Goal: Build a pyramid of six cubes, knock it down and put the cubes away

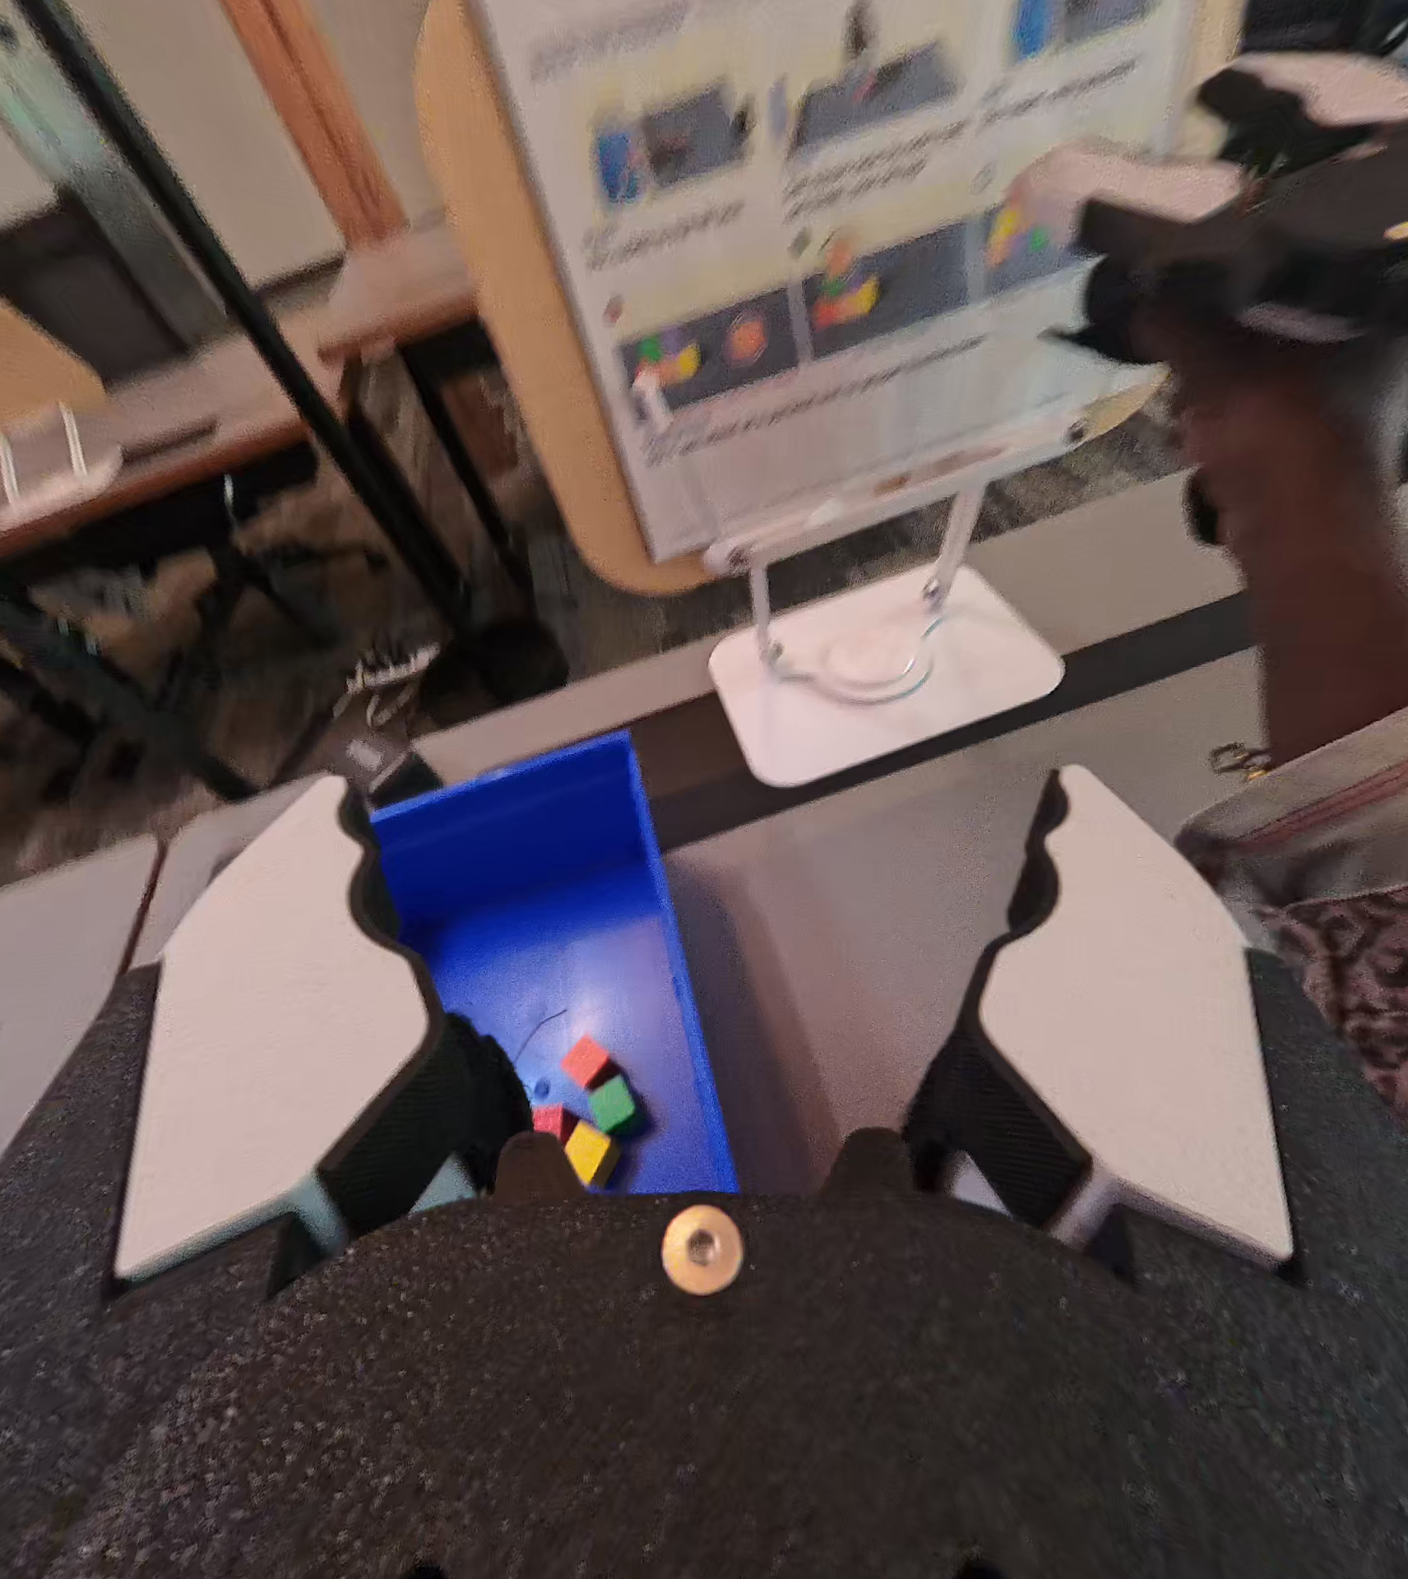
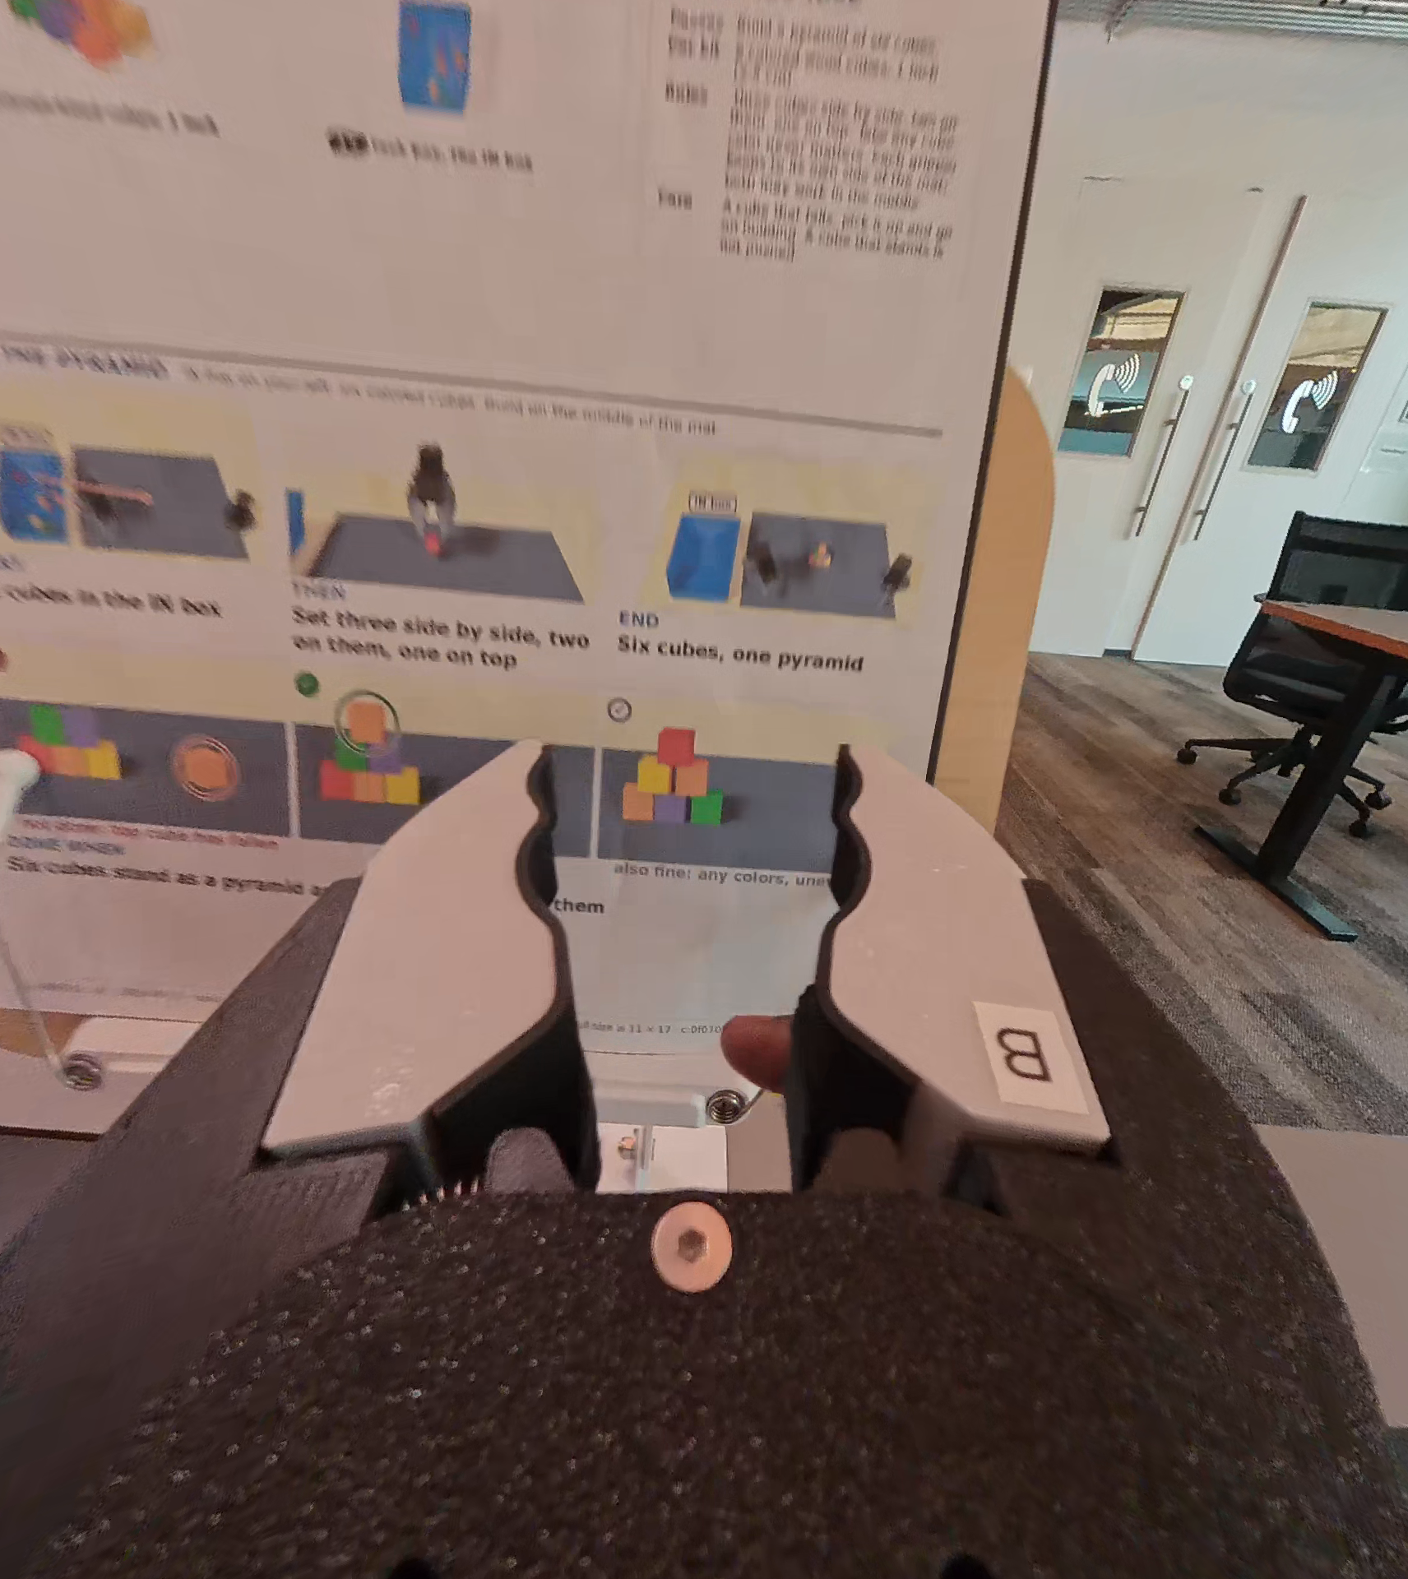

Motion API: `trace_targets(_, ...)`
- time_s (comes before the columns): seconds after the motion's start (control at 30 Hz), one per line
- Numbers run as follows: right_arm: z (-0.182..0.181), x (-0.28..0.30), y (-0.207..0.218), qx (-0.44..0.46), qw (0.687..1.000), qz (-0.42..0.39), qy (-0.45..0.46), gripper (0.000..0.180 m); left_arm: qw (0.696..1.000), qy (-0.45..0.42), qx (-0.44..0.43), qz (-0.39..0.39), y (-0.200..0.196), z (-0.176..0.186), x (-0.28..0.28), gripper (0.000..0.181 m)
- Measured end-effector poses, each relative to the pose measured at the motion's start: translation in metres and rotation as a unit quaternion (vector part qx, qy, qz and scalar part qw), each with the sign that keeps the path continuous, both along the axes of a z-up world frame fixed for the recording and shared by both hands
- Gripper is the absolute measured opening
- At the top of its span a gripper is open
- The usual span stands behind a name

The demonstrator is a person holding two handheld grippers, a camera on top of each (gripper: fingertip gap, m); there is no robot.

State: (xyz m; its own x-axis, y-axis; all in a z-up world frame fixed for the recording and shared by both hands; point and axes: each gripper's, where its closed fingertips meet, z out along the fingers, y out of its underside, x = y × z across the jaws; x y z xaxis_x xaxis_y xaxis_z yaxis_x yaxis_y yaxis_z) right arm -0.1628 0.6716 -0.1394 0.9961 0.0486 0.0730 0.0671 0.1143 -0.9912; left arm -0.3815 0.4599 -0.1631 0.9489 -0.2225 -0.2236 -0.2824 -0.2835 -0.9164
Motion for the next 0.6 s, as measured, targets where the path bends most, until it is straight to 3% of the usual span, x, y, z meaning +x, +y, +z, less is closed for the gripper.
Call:
trace_targets(0.03,0.006,-0.001,-0.006,0.005,1.0,0.001,0.003,0.068,1.0,0.011,0.02,-0.009,-0.002,0.007,0.015,0.146)
trace_targets(0.2,0.013,0.001,-0.013,0.004,1.0,-0.004,0.009,0.078,0.997,0.071,0.04,-0.008,-0.001,0.004,0.047,0.147)
trace_targets(0.6,0.008,0.003,-0.011,-0.018,1.0,-0.001,0.008,0.084,0.997,0.052,0.041,0.032,0.003,0.008,0.017,0.146)
